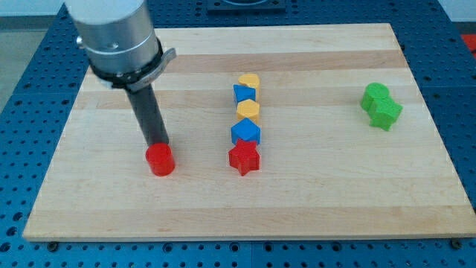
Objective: Push the red circle towards the bottom left
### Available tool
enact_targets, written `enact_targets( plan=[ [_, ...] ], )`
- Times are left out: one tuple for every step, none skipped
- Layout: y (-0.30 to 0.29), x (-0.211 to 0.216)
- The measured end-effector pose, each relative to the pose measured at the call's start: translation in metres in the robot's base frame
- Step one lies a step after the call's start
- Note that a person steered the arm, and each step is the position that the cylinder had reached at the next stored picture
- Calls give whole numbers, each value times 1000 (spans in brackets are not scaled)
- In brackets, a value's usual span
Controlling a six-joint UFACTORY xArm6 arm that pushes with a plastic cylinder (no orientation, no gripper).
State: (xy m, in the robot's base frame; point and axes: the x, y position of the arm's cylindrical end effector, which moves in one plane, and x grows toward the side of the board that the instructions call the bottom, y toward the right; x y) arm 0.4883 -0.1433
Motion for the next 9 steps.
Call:
enact_targets(
  plan=[
    [-3, 1],
    [5, -7],
    [23, -7],
    [37, -1],
    [35, 19],
    [6, 35],
    [-32, 36],
    [-37, 37],
    [-9, 37]
  ],
)
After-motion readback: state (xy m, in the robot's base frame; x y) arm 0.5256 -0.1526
